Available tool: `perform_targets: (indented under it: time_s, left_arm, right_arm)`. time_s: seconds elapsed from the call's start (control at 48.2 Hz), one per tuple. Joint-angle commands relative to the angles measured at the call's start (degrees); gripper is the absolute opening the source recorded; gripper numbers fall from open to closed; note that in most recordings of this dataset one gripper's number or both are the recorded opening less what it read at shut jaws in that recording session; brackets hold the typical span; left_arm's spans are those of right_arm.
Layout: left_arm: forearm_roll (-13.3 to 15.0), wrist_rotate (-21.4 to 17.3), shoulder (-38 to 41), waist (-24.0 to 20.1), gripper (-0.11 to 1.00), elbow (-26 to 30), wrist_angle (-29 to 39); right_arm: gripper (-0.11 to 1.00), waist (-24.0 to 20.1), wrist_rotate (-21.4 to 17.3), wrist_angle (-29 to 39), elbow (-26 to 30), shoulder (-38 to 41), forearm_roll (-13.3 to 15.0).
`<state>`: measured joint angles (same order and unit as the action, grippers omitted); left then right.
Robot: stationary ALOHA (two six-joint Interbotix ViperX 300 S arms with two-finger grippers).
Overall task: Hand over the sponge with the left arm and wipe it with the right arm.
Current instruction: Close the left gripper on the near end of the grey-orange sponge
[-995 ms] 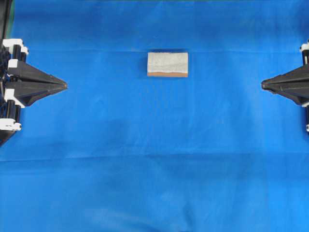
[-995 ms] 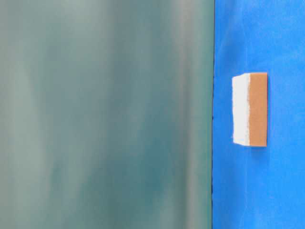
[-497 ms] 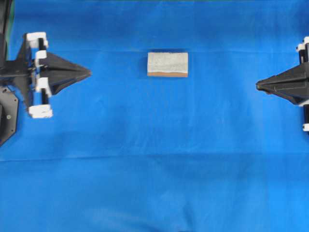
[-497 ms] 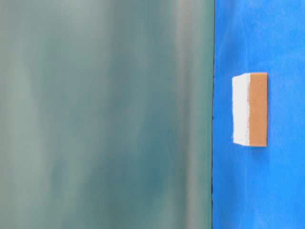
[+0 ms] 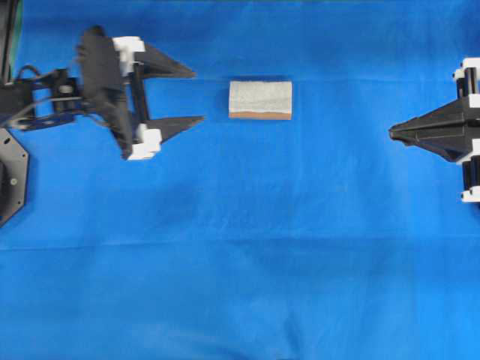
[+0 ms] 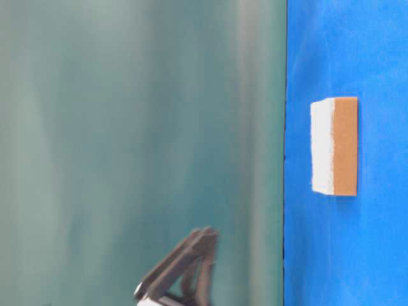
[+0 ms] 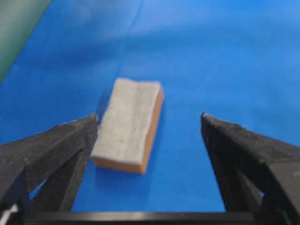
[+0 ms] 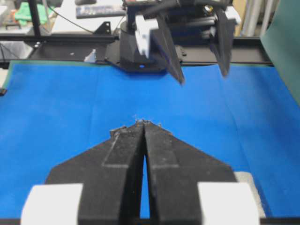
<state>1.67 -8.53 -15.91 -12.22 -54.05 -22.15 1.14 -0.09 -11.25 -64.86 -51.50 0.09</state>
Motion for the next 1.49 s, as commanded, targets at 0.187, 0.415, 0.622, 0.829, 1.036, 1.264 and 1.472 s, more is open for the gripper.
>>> perform_targets:
  time_s: [0.187, 0.415, 0.622, 0.829, 1.036, 1.264, 1.472]
  left_arm:
    - [0.00, -3.52, 10.11, -3.34, 0.94, 7.47, 2.81]
    - [0.00, -4.92, 16.88, -4.04, 0.94, 11.25, 2.90]
    - [0.00, -4.92, 21.53, -4.13, 0.94, 14.24, 3.08]
    - [0.00, -4.92, 26.89, -5.10, 0.94, 17.05, 3.08]
    - [0.00, -4.92, 31.38, -5.54, 0.94, 19.16, 3.08]
    - [0.00, -4.92, 32.70, -5.71, 0.94, 19.51, 5.10]
    - [0.00, -4.92, 31.90, -5.89, 0.83, 20.57, 9.58]
  right_arm:
    - [-0.01, 0.18, -0.09, 0.00, 1.14, 0.44, 0.00]
    - [-0.01, 0.53, -0.09, -0.26, 1.05, 1.14, 0.09]
    - [-0.01, 1.14, -0.09, -0.26, 0.97, 1.67, 0.00]
    - [-0.01, 1.49, -0.09, 0.00, 0.88, 1.85, 0.00]
    - [-0.01, 1.76, -0.09, 0.09, 0.88, 2.11, 0.00]
    - [-0.01, 1.85, -0.09, 0.09, 0.79, 2.72, 0.00]
    - [-0.01, 1.93, -0.09, -0.18, 0.79, 3.16, 0.00]
